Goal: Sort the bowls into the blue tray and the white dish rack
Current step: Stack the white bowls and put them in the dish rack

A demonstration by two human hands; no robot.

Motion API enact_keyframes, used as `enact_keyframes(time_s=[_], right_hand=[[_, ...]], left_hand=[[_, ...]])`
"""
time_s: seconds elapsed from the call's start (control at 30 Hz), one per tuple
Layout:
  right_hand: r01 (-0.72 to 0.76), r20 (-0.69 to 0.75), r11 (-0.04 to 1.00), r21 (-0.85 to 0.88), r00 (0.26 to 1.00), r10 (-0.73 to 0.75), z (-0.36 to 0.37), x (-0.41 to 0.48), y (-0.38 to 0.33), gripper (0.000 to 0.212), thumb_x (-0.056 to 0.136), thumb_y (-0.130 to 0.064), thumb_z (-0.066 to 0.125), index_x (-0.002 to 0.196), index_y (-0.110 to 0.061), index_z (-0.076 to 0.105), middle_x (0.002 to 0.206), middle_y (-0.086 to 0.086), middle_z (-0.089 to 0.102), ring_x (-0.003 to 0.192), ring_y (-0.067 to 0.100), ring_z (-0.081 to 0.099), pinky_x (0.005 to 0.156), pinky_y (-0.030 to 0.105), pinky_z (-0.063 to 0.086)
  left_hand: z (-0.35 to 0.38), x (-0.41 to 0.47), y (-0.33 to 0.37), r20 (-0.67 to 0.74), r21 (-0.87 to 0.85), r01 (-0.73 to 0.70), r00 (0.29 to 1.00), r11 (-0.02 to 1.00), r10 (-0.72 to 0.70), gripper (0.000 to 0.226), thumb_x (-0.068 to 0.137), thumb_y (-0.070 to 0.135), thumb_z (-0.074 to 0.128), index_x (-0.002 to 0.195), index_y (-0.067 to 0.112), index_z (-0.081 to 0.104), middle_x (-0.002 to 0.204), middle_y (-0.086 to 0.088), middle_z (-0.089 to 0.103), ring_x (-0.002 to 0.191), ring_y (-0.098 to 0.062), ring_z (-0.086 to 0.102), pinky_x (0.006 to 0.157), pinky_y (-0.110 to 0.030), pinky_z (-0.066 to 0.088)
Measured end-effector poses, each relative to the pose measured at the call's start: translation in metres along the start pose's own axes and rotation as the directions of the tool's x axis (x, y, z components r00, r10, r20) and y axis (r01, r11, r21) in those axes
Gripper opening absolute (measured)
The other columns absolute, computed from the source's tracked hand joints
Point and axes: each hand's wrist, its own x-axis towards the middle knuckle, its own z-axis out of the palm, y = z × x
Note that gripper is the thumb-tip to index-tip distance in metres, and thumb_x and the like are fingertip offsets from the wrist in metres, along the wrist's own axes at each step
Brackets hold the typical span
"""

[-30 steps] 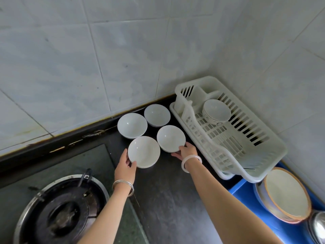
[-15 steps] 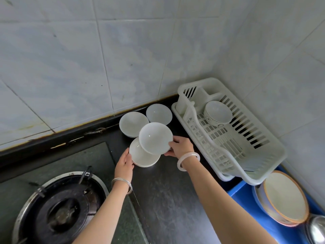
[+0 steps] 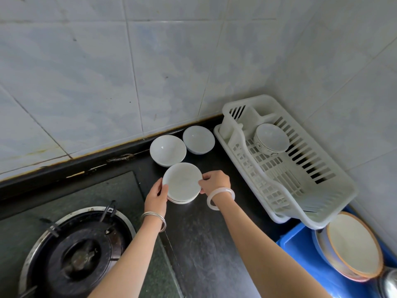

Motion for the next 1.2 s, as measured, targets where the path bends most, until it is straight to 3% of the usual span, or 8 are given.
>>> enact_keyframes(time_s=[0.1,0.2,0.37,0.5,0.7,0.83,1.03,1.2], right_hand=[[-0.011,-0.008,1.000,-0.005,1.000,0.011,0.001,0.005,0.002,0.008,0.082,-0.011,0.063,0.078,-0.018,0.066,0.085,0.008,0.070,0.079,0.021,0.068,0.059,0.023,0.051],[-0.064,0.029,0.997,0.046,0.998,0.063,0.001,0.011,0.007,0.008,0.078,-0.012,0.067,0.081,-0.019,0.064,0.087,0.007,0.069,0.081,0.021,0.068,0.071,0.030,0.057],[-0.183,0.291,0.943,0.279,0.952,0.098,-0.003,0.017,0.010,0.049,0.082,0.001,0.061,0.123,-0.024,0.053,0.112,0.004,0.062,0.100,0.026,0.063,0.084,0.044,0.056],[-0.202,0.389,0.921,0.333,0.919,0.061,-0.005,0.018,0.008,0.053,0.087,0.007,0.053,0.131,-0.022,0.050,0.120,0.005,0.061,0.101,0.028,0.064,0.087,0.047,0.055],[-0.109,0.328,0.942,0.319,0.945,-0.001,-0.023,0.008,0.012,0.054,0.086,0.008,0.054,0.133,-0.018,0.049,0.124,0.010,0.061,0.101,0.030,0.065,0.086,0.046,0.055],[-0.027,0.278,0.917,0.398,0.956,-0.092,-0.067,-0.004,0.016,0.047,0.087,-0.002,0.059,0.130,-0.019,0.051,0.113,0.008,0.064,0.091,0.026,0.067,0.075,0.036,0.057],[0.081,0.033,0.918,0.388,0.994,-0.101,-0.161,-0.013,0.026,0.035,0.090,-0.034,0.057,0.122,-0.024,0.057,0.113,0.000,0.061,0.085,0.025,0.069,0.074,0.033,0.058],[0.104,-0.136,0.914,0.392,0.989,-0.055,-0.228,-0.006,0.056,0.027,0.088,-0.045,0.054,0.103,-0.024,0.061,0.094,0.000,0.068,0.078,0.022,0.070,0.070,0.033,0.058]], left_hand=[[-0.001,0.003,-0.001,-0.001,0.042,-0.002,1.000,0.999,0.002,0.038,0.092,0.017,0.050,0.130,0.018,0.051,0.134,-0.006,0.054,0.125,-0.029,0.048,0.105,-0.053,0.039],[-0.004,0.004,-0.001,0.006,0.033,0.006,1.000,0.999,-0.006,0.039,0.091,0.015,0.052,0.130,0.018,0.051,0.133,-0.005,0.054,0.124,-0.027,0.049,0.105,-0.051,0.041],[-0.007,0.005,0.011,0.047,-0.124,0.124,0.992,0.985,-0.119,0.042,0.089,0.004,0.052,0.129,0.016,0.050,0.134,-0.006,0.053,0.123,-0.029,0.049,0.097,-0.045,0.045],[-0.007,0.002,0.020,0.078,-0.138,0.204,0.978,0.969,-0.195,0.038,0.089,0.003,0.050,0.124,0.018,0.054,0.130,-0.007,0.054,0.121,-0.032,0.049,0.094,-0.046,0.047],[0.000,-0.013,0.031,0.127,-0.094,0.144,0.983,0.985,-0.132,0.039,0.087,0.002,0.053,0.121,0.020,0.057,0.125,-0.005,0.059,0.117,-0.029,0.052,0.091,-0.044,0.050],[0.024,-0.027,0.058,0.190,-0.063,0.065,0.980,0.996,-0.052,0.034,0.086,0.004,0.055,0.110,0.027,0.059,0.114,0.000,0.061,0.110,-0.025,0.054,0.076,-0.034,0.053],[0.096,-0.055,0.110,0.382,-0.082,0.018,0.924,0.996,0.015,0.030,0.087,0.003,0.053,0.107,0.024,0.059,0.113,-0.003,0.062,0.111,-0.026,0.056,0.082,-0.037,0.051],[0.170,-0.074,0.129,0.516,-0.055,0.029,0.857,0.998,0.003,0.034,0.087,0.001,0.053,0.116,0.019,0.057,0.121,-0.007,0.059,0.114,-0.027,0.054,0.083,-0.038,0.050]])
